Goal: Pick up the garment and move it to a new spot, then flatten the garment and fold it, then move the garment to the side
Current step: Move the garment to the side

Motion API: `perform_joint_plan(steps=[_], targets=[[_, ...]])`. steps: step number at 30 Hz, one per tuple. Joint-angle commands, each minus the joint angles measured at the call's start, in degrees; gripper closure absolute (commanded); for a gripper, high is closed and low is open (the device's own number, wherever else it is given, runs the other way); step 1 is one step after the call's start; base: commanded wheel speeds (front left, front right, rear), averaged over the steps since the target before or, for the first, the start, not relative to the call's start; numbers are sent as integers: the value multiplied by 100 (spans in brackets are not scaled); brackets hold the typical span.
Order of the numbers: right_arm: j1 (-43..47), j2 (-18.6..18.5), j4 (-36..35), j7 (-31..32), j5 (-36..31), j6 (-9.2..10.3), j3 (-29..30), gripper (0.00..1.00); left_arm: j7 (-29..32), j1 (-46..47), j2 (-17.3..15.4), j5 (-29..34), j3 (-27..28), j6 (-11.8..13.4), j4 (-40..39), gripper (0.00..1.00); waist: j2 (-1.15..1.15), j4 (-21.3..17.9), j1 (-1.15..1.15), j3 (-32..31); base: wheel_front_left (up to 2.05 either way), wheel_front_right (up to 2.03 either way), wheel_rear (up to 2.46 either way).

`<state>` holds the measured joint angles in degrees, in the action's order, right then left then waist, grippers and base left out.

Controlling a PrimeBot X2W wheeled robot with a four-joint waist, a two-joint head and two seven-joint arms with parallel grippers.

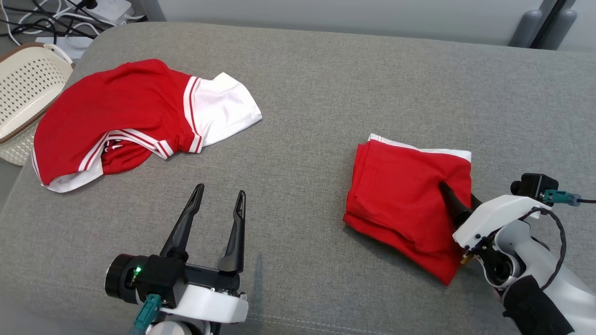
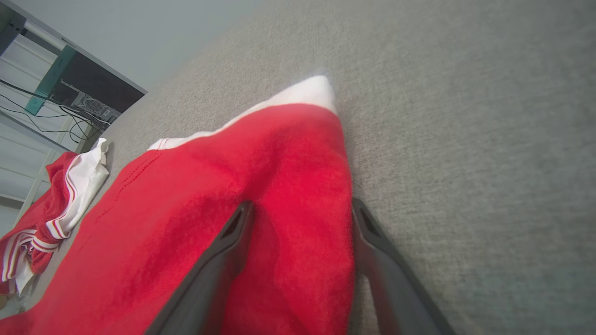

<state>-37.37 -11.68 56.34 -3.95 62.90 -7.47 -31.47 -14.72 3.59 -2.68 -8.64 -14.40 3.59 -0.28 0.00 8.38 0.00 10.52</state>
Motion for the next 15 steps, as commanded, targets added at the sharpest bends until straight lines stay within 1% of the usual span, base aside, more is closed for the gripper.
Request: perform_joint_plan(steps=[1,5,6,7,8,11,15], targets=[[-28,69,-43,28,90,-2,-123,0,-28,237,-20,52,164,49,-162,0,0,24,0,9,0,0,0],[-32,79,-74,111,319,-2,-218,0,-28,230,-20,47,162,57,-162,0,0,73,0,21,0,0,0],[-32,63,-83,95,345,-2,-252,52,-28,228,-20,45,160,59,-160,0,0,81,0,19,0,0,0],[-35,46,-97,72,357,-2,-297,97,-28,225,-20,43,158,64,-160,0,0,87,0,20,0,0,0],[-40,28,-120,64,361,-2,-357,100,-28,224,-20,40,156,68,-162,0,0,92,0,22,0,0,0],[-99,-58,-227,-159,341,-2,-495,100,-28,225,-20,34,154,73,-167,0,0,99,0,27,0,0,0],[-276,-264,-420,-849,56,-2,-736,100,-28,235,-20,12,150,75,-166,0,0,106,0,27,0,0,0]])
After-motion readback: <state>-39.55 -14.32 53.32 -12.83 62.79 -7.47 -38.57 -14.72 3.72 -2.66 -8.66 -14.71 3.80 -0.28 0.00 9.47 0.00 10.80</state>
